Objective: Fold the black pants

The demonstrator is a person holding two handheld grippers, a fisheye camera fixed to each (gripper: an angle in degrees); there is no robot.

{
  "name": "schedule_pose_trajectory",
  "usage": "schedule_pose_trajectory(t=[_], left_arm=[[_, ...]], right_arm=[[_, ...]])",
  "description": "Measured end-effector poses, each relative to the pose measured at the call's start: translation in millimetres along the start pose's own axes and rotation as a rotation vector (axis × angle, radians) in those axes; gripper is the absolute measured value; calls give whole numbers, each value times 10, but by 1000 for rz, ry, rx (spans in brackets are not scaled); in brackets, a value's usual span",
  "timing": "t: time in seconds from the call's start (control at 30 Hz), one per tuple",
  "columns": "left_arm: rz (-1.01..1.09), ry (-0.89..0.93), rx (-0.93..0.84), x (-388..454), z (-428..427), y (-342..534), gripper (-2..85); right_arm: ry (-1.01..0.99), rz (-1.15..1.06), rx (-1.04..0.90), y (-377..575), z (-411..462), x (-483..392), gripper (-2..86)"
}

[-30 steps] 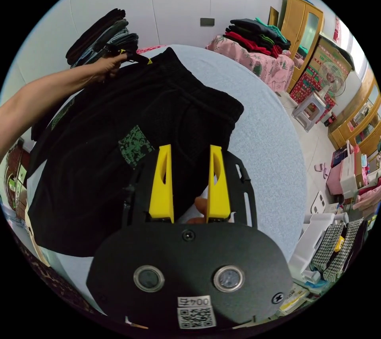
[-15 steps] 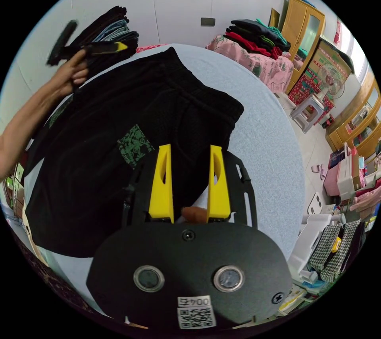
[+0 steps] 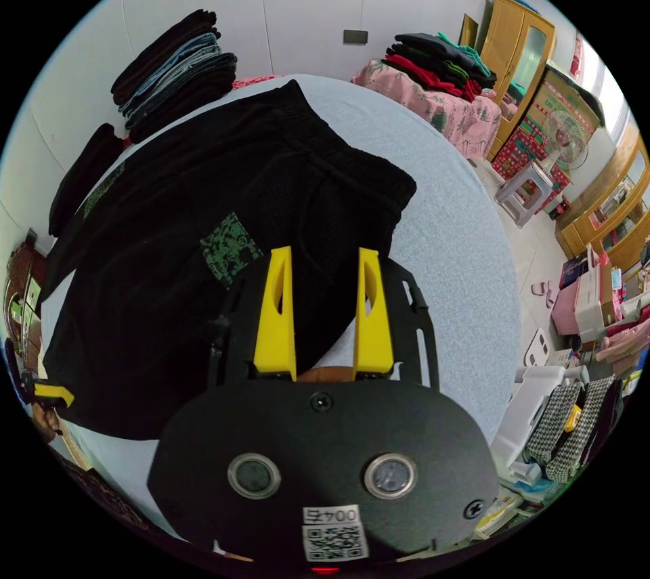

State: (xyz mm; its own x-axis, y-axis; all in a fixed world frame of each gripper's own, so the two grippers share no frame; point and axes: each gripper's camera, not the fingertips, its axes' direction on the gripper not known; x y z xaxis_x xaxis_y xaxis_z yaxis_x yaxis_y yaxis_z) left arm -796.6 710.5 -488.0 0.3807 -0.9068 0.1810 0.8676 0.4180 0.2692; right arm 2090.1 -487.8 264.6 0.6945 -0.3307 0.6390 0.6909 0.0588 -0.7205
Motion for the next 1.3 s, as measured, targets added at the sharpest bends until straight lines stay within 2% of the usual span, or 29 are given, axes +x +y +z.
schedule_pose_trajectory(t=[0.07,0.23,0.4,0.6,0.67,0.8,0.87,0.97,1.3], left_arm=[[-64,-54,-5,-65,-53,317,1],[-61,-156,15,-93,-94,582,1],[-176,-125,50,-213,-158,915,1],[-259,-168,128,-279,-432,1394,1],[-289,-186,162,-292,-564,1619,1],[-360,-179,203,-344,-697,2001,1],[-415,-152,225,-409,-746,2246,1],[-456,-108,254,-511,-833,2484,2],[-349,-89,317,-1151,-1355,2912,1]], right_arm=[[1,-1,-1,78,80,24,138],[4,-5,-3,243,251,70,138],[3,-6,-4,417,437,125,137],[29,-59,-51,611,619,152,123],[54,-93,9,709,459,77,123],[-89,-157,-22,936,238,-129,149],[-244,-196,-89,1220,237,-310,163],[-325,-220,-142,1673,358,-566,142],[-375,-197,-260,2619,833,-1390,156]])
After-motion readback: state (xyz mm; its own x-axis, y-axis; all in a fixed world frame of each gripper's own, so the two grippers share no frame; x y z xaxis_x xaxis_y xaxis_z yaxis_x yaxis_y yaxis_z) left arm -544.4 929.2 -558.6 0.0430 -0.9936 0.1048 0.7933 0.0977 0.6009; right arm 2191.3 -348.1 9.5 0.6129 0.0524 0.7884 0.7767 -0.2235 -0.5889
